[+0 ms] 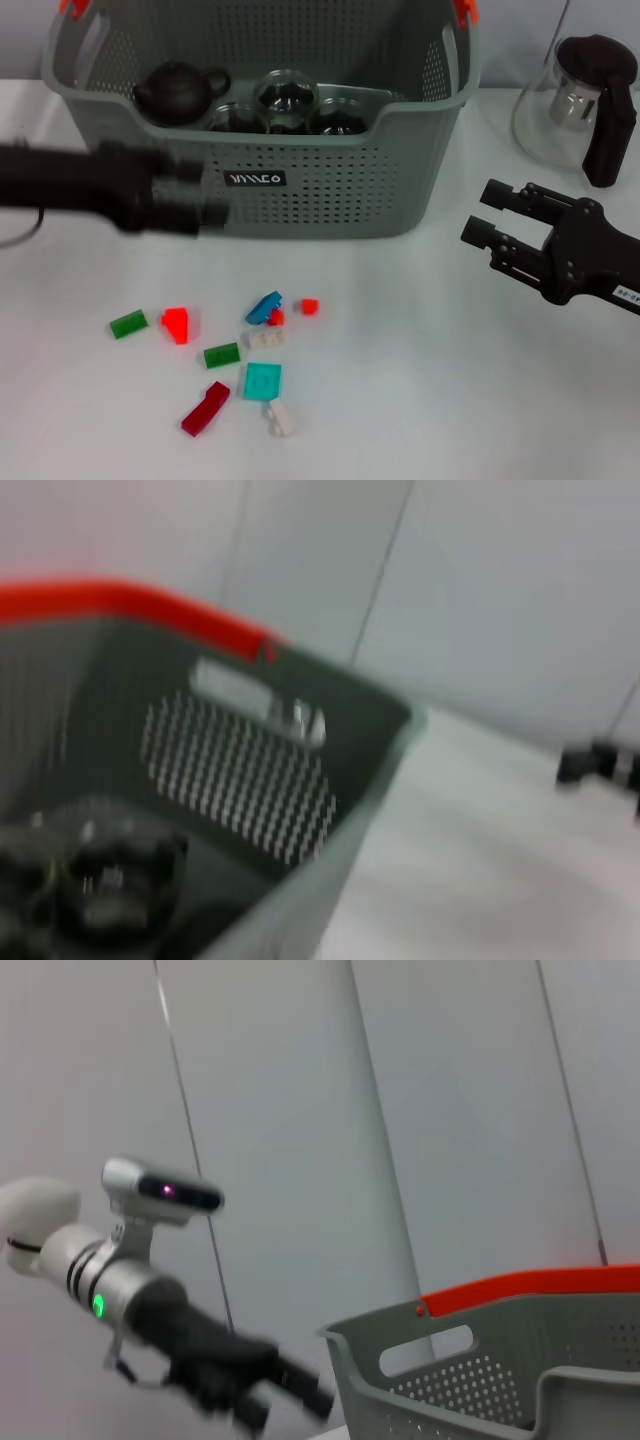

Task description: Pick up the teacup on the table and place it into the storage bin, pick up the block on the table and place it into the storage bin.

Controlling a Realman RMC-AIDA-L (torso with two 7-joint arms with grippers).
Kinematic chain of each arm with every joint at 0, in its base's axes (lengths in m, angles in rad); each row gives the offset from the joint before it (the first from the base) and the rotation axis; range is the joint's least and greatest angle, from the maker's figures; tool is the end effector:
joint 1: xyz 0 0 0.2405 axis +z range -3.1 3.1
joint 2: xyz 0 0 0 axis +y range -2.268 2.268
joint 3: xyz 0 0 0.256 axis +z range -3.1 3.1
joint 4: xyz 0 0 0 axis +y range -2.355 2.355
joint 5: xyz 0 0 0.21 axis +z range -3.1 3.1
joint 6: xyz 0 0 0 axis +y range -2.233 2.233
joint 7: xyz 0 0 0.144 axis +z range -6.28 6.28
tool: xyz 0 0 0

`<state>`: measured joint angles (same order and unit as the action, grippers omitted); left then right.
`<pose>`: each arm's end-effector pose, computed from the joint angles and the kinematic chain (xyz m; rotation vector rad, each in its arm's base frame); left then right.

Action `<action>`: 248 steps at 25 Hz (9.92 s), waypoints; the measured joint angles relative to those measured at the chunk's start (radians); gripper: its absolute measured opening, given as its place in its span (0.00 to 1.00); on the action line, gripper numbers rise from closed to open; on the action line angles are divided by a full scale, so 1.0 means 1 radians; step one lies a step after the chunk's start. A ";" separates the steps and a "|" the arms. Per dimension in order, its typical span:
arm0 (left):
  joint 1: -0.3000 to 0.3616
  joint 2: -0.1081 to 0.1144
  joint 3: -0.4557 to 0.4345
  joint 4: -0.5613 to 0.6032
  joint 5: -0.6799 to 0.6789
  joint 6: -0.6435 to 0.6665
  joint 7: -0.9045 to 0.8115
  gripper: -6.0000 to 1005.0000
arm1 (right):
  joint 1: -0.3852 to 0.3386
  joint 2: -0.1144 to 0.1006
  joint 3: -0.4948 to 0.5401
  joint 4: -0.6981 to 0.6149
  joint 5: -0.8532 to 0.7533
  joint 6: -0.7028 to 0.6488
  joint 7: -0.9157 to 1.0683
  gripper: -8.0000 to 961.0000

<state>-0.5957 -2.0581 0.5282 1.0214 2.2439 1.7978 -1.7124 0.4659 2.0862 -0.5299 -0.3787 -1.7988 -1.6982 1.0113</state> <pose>-0.2405 0.3419 0.0742 -2.7642 -0.7083 -0.4793 0.2681 0.2923 -0.0099 -2.4777 0.4764 1.1530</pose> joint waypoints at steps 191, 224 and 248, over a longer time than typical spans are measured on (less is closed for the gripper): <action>0.018 -0.039 -0.058 -0.006 -0.418 -0.140 -0.057 0.78 | -0.027 0.005 0.007 0.004 0.002 0.000 0.001 0.60; 0.142 -0.063 -0.033 -0.271 0.131 -0.349 0.495 0.77 | -0.010 0.001 0.015 0.004 0.004 0.015 0.009 0.60; 0.147 -0.066 -0.035 -0.280 0.178 -0.354 0.487 0.70 | -0.015 0.000 0.015 0.004 0.004 0.013 0.009 0.60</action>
<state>-0.4490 -2.1245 0.4934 0.7415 2.4220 1.4438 -1.2256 0.4512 2.0862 -0.5154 -0.3742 -1.7948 -1.6850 1.0200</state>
